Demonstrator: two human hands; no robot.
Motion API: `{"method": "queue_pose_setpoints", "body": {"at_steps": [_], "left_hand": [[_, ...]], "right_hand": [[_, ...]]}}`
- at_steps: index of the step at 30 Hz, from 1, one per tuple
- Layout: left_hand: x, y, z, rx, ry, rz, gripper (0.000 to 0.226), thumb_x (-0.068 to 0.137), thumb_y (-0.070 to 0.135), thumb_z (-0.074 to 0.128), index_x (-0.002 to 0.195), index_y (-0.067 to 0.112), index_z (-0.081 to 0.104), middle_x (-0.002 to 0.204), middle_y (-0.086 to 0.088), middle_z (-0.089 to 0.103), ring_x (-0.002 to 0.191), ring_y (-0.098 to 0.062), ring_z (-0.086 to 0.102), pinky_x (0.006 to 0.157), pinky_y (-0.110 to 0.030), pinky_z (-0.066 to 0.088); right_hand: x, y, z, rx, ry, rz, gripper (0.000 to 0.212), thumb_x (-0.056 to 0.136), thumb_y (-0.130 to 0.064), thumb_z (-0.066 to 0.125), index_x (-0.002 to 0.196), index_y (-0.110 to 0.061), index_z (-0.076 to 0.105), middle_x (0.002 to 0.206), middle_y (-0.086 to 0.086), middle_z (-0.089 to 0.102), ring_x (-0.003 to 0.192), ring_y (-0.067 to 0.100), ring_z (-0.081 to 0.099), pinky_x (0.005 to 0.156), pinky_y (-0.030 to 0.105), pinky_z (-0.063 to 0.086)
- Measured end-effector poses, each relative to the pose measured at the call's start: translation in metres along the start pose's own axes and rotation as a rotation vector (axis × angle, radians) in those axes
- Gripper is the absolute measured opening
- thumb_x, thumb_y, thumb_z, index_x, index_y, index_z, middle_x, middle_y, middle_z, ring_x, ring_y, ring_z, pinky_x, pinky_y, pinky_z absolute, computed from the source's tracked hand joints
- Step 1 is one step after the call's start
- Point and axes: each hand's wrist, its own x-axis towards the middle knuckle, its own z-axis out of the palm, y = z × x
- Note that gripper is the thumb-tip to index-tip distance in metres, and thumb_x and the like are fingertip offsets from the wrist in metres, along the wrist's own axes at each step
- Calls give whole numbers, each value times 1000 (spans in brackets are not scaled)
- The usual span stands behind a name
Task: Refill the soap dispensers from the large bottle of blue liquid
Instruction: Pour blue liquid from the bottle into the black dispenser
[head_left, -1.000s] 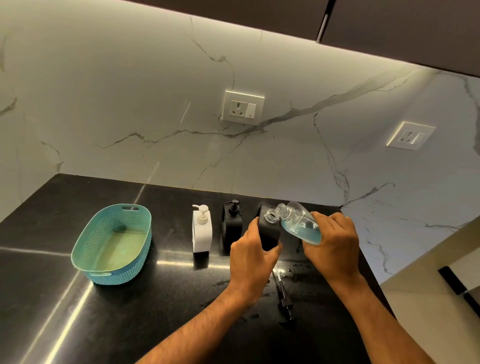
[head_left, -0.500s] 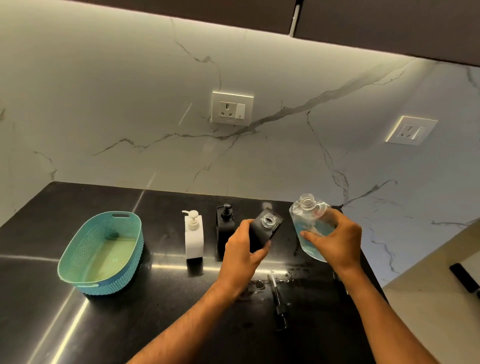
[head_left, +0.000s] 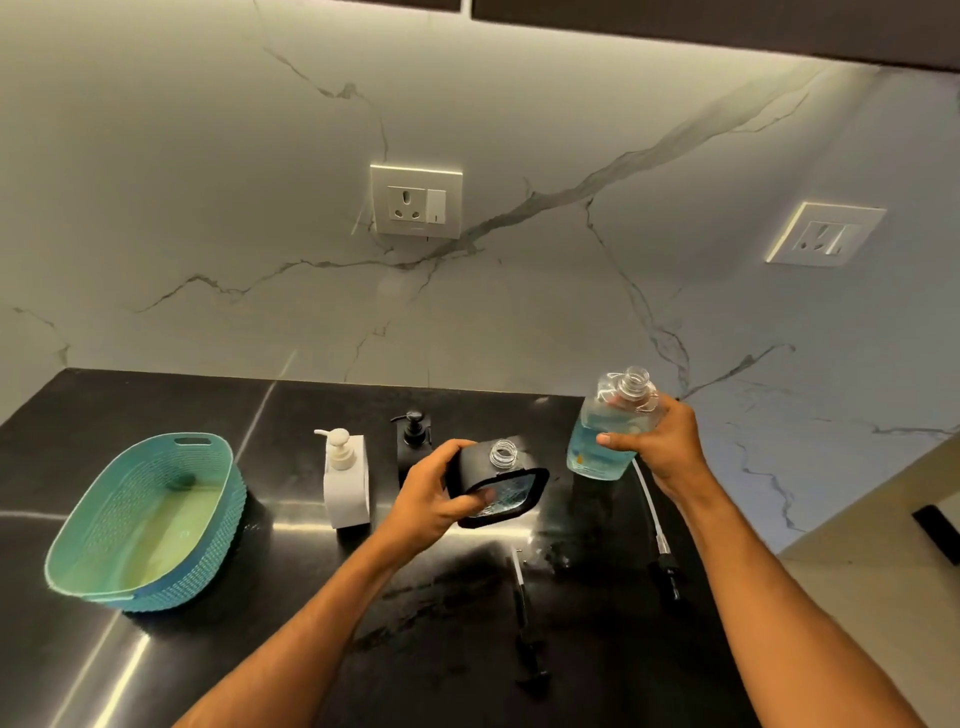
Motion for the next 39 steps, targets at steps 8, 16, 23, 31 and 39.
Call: {"method": "queue_pose_setpoints", "body": {"at_steps": [8,16,23,31,39], "left_hand": [[13,-7,-2,-4,-49,-71,48,83,8,82,125,18,61,123,-2,68,120,-21,64,95,-39,59],[21,-12,3,-1,-72,-94,49,83,8,82,126,18,61,126,-2,68,122,-20,63,104,-39,54],[23,-11,5,1,-84,-105,49,83,9,82,127,18,61,126,-2,68,123,-20,63,105,-38,53],[23,-8,5,22,-104,-114,50,83,8,81,128,18,61,127,-3,67,124,-21,62,106,-42,53],[20,-5,7,20,-113,-111,50,83,7,81,128,17,61,127,-3,67,124,-21,62,107,-43,52]], "right_hand": [[27,39,7,76,-75,118,69,44,-3,94,109,-9,72,103,6,78,98,27,75,76,32,61],[35,65,5,107,-114,166,69,46,0,95,110,-13,72,106,8,77,99,25,75,77,30,61],[34,77,2,138,-144,197,71,51,4,94,115,-15,70,110,10,76,104,28,73,81,35,62],[35,76,-7,136,-260,220,77,58,-2,96,127,-18,64,124,11,71,116,30,68,95,46,58],[33,71,-9,84,-267,198,78,57,-8,97,127,-20,64,124,9,71,117,28,68,98,50,56]]}}
